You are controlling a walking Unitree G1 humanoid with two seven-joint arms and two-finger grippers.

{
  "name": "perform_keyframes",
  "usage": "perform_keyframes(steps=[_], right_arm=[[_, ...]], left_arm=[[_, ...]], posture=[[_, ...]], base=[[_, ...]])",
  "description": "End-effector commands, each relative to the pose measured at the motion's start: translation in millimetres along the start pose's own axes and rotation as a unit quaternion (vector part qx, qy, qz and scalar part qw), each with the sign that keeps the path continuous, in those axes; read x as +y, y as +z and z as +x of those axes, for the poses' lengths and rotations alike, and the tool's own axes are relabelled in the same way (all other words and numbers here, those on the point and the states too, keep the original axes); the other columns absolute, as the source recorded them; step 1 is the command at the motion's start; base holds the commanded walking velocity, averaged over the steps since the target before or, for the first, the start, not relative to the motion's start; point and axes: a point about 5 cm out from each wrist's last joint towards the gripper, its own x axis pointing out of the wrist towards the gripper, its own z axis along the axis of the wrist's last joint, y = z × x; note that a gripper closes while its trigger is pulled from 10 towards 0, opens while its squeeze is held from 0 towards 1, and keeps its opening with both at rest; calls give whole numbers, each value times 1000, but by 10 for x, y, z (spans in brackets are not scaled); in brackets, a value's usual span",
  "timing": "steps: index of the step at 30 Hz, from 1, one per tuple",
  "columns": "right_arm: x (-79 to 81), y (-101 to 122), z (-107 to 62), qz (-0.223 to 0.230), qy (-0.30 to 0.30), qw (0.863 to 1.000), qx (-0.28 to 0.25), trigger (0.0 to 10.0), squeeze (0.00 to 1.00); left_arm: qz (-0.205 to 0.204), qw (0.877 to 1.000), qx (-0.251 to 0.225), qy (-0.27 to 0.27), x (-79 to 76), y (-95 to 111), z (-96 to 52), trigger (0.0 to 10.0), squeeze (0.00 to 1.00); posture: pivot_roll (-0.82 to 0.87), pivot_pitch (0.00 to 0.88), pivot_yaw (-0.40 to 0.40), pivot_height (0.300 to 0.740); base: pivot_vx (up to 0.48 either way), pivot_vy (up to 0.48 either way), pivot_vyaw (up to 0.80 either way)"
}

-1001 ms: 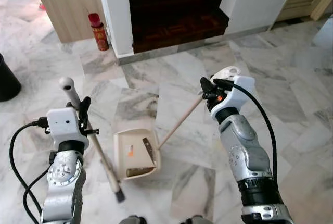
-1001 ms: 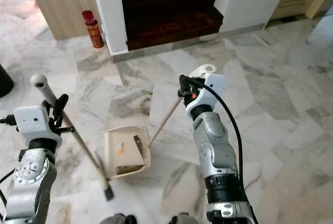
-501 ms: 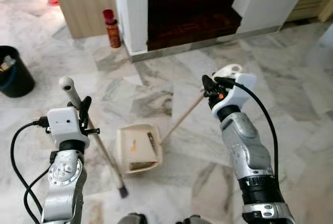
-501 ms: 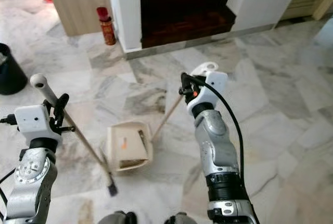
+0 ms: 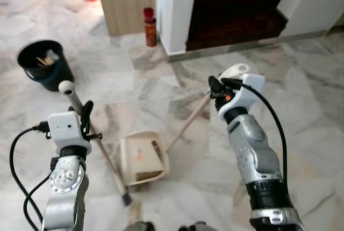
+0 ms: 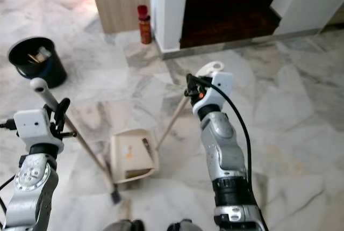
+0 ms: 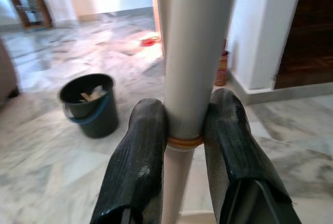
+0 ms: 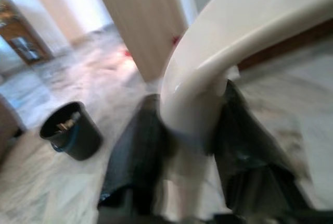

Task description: Sweep floor

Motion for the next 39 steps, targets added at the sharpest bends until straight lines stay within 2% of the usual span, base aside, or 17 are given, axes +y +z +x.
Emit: perform_keyframes(steps=[1, 24, 37, 39], right_arm=[[27, 180, 21, -6, 4, 999, -39, 10000, 0], [68, 158, 17, -2, 16, 999, -35, 10000, 0], [115, 186, 30, -10, 30, 999, -39, 10000, 0], [120, 189, 30, -13, 32, 999, -39, 10000, 0]], left_arm=[[-4, 1000, -23, -2, -1, 97, 5, 10000, 0], [-1, 1000, -23, -2, 3, 103, -2, 10000, 0], [13, 1000, -26, 8, 48, 115, -51, 10000, 0], [14, 999, -26, 12, 57, 116, -60, 10000, 0]], posture=[[-27, 180, -27, 740], [-23, 178, -26, 740], [-19, 195, -29, 740], [-19, 195, -29, 740]], base=[[0, 412, 0], [0, 400, 0], [0, 0, 0], [0, 0, 800]])
